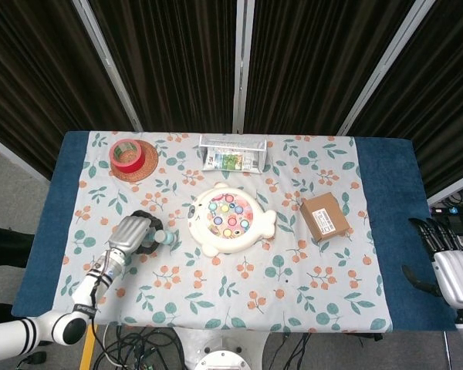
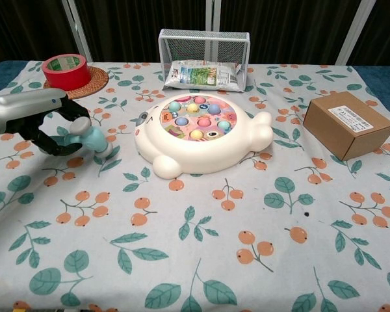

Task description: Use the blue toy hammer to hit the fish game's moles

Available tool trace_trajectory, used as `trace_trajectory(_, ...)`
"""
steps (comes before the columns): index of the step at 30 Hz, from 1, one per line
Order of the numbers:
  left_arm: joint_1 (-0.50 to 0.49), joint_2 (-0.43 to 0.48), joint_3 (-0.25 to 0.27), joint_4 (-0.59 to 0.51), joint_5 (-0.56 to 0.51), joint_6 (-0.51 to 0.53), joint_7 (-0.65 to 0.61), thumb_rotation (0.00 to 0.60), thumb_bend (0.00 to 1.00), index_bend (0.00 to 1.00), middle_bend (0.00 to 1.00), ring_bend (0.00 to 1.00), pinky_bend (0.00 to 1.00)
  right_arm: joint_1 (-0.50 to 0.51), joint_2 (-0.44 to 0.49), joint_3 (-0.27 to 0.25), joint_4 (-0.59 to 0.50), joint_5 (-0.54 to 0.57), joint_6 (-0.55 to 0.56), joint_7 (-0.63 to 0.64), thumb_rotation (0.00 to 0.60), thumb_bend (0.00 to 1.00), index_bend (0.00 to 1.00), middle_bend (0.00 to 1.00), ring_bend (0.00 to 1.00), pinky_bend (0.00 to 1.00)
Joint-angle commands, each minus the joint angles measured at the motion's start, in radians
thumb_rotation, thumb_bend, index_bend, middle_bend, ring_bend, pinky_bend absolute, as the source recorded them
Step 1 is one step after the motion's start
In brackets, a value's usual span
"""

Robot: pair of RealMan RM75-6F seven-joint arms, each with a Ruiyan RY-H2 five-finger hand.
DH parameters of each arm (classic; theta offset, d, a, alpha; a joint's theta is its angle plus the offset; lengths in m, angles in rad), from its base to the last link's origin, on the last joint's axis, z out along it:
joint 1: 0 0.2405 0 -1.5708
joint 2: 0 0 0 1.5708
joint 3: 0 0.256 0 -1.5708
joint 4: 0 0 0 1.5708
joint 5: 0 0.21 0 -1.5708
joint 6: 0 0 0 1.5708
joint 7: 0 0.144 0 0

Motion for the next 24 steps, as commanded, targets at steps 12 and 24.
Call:
trace_trajectory(12,-0.121,0.163,-0.042,-0.019,0.176,-0.146,-0.172,0.6,0.49,0.59,0.54,0.4,0.39,-0.02,0.001,-0.007,-0.004,-0.009,0.027,-0.005,0.6,0.24,0.03,0.1,0.0,0.0)
trace_trajectory(24,-0.303,0.176,-0.134,0.048,0.169,-0.354,-0.347,0.6,0.54,0.61,0.61,0.47,0.46,-0.033,0.003,-0.01,-0.007,-0.009,0.04,-0.01,0.6,0.24,0.03,0.1,0.0,0.0)
